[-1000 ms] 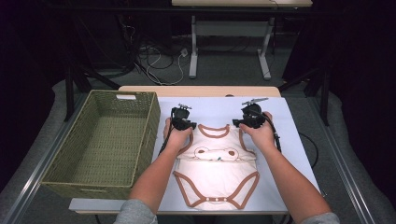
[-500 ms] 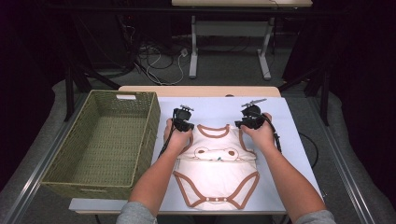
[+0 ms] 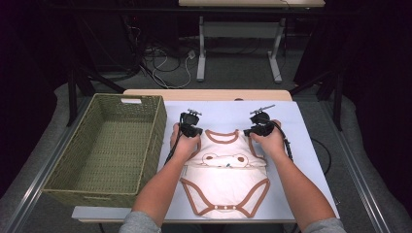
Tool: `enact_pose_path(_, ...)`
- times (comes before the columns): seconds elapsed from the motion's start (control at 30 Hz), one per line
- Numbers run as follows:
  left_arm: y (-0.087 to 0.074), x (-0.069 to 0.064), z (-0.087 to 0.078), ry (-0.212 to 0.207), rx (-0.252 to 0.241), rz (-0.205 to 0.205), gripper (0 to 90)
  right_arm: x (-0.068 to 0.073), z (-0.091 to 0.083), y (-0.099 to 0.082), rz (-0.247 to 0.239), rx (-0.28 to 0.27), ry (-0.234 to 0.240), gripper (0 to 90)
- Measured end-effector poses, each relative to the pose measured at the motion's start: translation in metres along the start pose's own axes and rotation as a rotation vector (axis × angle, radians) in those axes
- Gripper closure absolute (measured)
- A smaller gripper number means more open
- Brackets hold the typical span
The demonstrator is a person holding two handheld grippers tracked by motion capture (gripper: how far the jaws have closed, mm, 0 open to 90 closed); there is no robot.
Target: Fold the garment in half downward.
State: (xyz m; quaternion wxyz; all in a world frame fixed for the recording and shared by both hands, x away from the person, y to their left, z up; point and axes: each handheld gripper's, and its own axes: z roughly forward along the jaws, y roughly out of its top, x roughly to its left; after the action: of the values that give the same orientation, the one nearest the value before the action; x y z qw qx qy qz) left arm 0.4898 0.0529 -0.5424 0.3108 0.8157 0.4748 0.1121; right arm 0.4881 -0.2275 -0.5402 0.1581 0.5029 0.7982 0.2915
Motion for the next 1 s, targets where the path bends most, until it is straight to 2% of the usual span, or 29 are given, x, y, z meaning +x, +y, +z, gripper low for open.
enact_pose_path(0.07,0.0,0.0,0.0,-0.002,-0.001,-0.001,89.0,0.001,0.002,0.0,-0.001,-0.003,0.006,58.9)
enact_pose_path(0.3,-0.002,-0.001,0.001,-0.021,0.0,-0.006,89.1,0.005,0.005,0.0,0.045,0.027,0.037,62.7)
enact_pose_path(0.4,-0.002,-0.001,0.001,-0.021,-0.003,-0.012,89.0,0.007,0.006,-0.001,0.017,0.031,0.024,64.7)
enact_pose_path(0.47,-0.002,-0.001,0.0,-0.02,-0.005,-0.01,89.0,0.007,0.005,0.0,0.027,0.037,0.038,69.3)
enact_pose_path(0.53,-0.002,0.0,-0.001,-0.019,-0.006,-0.013,89.0,0.007,0.005,0.0,0.02,0.04,0.028,73.8)
enact_pose_path(0.6,-0.002,0.0,-0.002,-0.02,-0.01,-0.012,89.1,0.009,0.005,0.0,0.021,0.037,0.04,76.7)
enact_pose_path(0.77,-0.003,0.001,-0.003,-0.022,-0.016,-0.018,89.1,0.01,0.004,-0.001,0.006,0.027,0.031,77.9)
enact_pose_path(0.83,-0.003,0.001,-0.004,-0.02,-0.025,-0.023,89.0,0.01,0.003,-0.002,-0.004,0.014,0.024,78.0)
enact_pose_path(1.0,-0.001,-0.001,-0.01,-0.026,-0.045,-0.033,89.0,0.009,-0.003,-0.003,0.008,-0.021,0.027,78.0)
